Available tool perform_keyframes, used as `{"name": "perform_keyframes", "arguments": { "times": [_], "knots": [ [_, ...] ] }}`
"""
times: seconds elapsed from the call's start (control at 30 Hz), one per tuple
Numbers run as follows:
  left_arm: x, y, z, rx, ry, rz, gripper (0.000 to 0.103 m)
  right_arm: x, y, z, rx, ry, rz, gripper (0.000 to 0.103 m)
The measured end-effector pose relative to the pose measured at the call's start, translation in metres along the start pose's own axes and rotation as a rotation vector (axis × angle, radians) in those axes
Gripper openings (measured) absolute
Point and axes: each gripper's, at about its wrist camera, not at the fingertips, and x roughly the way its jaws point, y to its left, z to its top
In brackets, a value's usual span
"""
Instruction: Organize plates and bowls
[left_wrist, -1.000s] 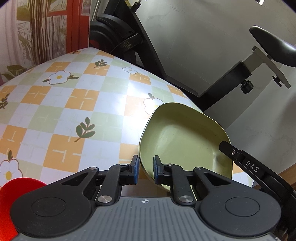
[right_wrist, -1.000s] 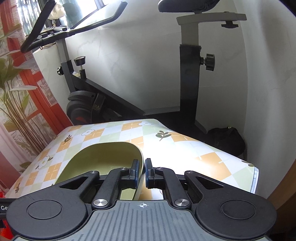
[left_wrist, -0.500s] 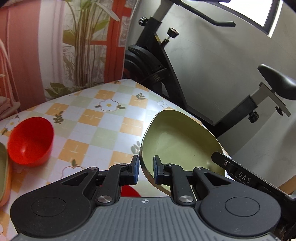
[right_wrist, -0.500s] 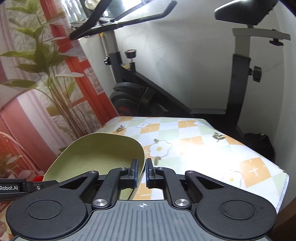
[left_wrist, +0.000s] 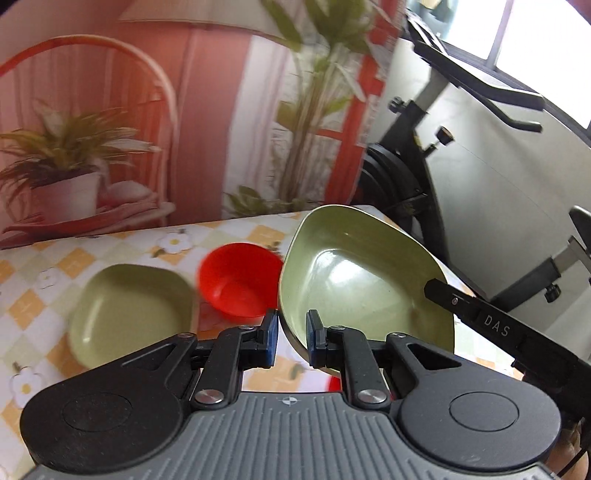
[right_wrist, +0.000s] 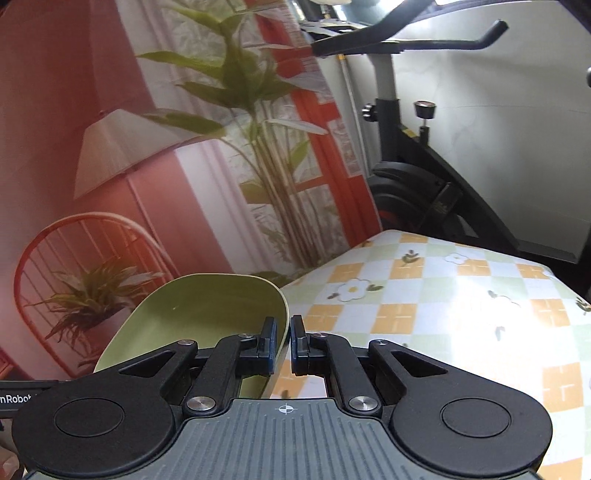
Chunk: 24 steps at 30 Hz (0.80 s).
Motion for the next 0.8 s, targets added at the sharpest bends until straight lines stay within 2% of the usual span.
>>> {"name": "perform_keyframes", "arguments": {
  "times": [0.23,0.5,0.8],
  "knots": [
    [-0.024,0.050,0.005,-0.071,-0.050,0.066,0.017,0.023,0.068,0.004,-0.109,0.005,0.101,0.007],
    [-0.034,0.096,0.008,-0.151,-0.103,0.119,0.017,0.060,0.123,0.004,-0.221,0.042,0.200,0.007],
    [-0.011,0.140,-0.007,-0.220,-0.072,0.134,0.017,0.104,0.151,-0.016,-0.308,0.109,0.226,0.006]
  ]
}}
